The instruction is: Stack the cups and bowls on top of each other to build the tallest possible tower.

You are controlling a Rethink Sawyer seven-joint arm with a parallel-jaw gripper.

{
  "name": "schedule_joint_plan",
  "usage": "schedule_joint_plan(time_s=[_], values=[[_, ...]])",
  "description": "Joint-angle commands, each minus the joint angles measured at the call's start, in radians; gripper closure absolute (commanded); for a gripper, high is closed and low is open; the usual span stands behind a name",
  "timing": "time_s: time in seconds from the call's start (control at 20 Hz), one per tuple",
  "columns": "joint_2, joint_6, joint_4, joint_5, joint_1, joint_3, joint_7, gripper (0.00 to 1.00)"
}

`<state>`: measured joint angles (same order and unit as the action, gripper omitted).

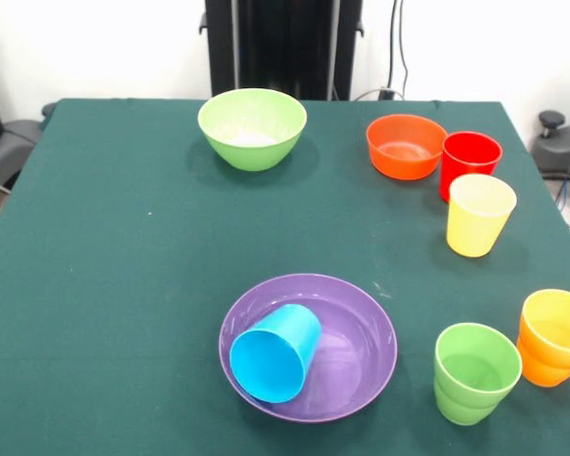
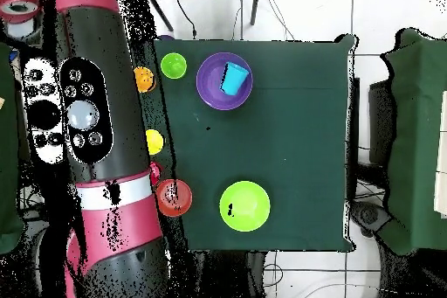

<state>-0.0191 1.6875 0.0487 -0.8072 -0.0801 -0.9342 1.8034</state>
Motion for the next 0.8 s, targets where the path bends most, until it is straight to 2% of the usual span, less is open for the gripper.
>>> schedule_joint_plan(time_s=[0.05, 0.25, 0.45, 0.55, 0.8], values=[[0.155, -0.183, -0.038, -0.118, 0.053, -0.127, -0.14, 0.0], [0.179, -0.222, -0.056, -0.144, 0.063, -0.099, -0.183, 0.0], [0.197, -0.236, -0.078, -0.153, 0.059, -0.035, -0.189, 0.0], [0.204, -0.255, -0.089, -0.139, 0.051, 0.007, -0.186, 0.0], [0.216, -0.333, -0.142, -0.048, 0.018, 0.165, -0.15, 0.0]])
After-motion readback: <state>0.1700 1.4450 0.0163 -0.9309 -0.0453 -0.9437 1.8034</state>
